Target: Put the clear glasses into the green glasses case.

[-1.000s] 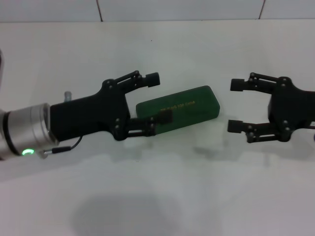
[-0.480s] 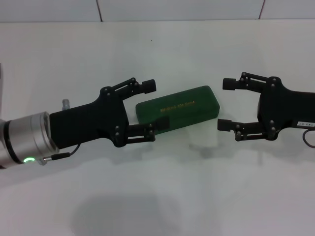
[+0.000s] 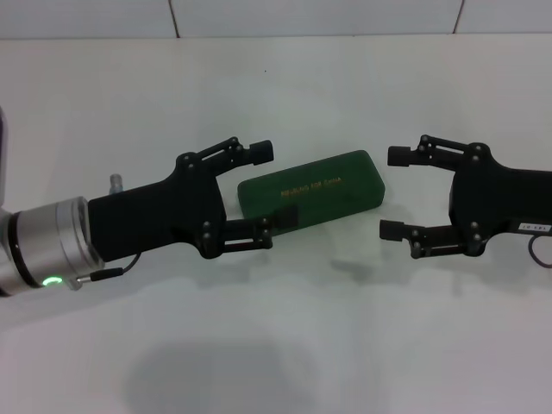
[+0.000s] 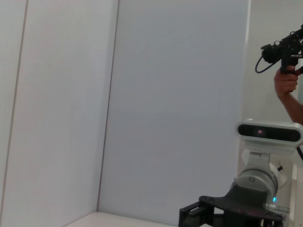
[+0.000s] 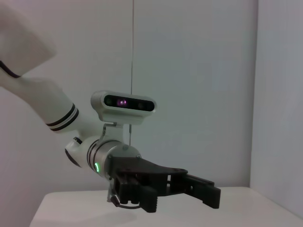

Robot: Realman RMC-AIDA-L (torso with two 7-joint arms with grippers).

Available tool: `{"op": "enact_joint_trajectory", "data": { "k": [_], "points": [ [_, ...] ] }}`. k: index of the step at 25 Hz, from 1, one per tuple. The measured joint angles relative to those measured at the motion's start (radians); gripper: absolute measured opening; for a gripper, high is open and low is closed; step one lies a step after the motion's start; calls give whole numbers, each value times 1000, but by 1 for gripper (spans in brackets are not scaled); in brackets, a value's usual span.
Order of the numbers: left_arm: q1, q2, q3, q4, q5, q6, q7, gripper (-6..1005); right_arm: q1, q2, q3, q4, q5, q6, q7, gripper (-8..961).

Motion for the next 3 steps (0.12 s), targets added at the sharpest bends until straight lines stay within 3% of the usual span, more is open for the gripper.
{"op": "enact_joint_trajectory", "data": {
  "k": [3],
  "points": [
    [4, -3, 0, 0, 0, -6, 7, 889, 0, 1, 0, 3, 0, 4, -5, 886]
  ]
}}
